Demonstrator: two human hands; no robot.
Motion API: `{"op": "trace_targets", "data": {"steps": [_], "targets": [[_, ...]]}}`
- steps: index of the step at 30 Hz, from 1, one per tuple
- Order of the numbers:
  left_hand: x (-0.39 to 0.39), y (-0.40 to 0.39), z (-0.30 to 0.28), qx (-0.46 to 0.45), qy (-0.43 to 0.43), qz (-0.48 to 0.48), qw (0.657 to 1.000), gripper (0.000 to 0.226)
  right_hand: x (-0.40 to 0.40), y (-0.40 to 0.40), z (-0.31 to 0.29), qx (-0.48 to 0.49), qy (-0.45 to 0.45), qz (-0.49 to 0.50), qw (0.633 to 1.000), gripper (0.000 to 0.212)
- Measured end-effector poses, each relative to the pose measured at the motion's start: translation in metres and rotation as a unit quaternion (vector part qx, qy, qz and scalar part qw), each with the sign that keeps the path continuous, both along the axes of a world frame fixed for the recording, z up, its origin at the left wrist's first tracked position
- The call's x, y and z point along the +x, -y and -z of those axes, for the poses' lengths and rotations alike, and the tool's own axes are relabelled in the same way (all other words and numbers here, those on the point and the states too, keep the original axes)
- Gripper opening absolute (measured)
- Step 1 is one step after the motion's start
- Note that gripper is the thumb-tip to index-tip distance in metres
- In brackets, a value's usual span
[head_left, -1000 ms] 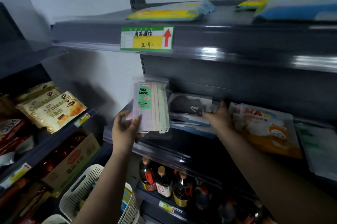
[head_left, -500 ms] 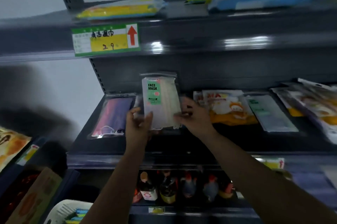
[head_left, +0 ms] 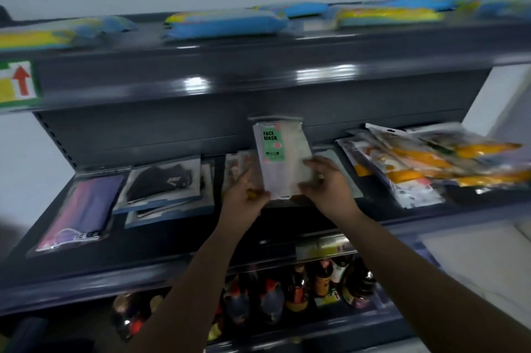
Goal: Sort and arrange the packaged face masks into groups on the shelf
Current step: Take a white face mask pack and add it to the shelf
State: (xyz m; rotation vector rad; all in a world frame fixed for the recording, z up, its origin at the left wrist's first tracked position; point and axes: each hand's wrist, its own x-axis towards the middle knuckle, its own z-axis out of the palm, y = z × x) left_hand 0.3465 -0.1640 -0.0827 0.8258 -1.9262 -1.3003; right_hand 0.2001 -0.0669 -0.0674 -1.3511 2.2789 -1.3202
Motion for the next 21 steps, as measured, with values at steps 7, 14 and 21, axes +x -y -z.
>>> {"op": "trace_targets", "data": {"steps": [7, 14, 21], "targets": [[-0.065, -0.041, 0.008, -0.022, 0.049, 0.026, 0.998, 0.051, -0.066, -0.049, 0.007, 0.065, -0.065, -0.019, 0.996, 0.056], [-0.1, -0.073, 0.019, -0.056, 0.108, -0.007, 0.993, 0.026, -0.104, -0.072, 0.025, 0.118, -0.147, -0.063, 0.98, 0.093], [-0.118, -0.084, 0.028, -0.087, 0.161, -0.036, 0.982, 0.028, -0.125, -0.073, 0.046, 0.116, -0.166, -0.082, 0.976, 0.093]]}}
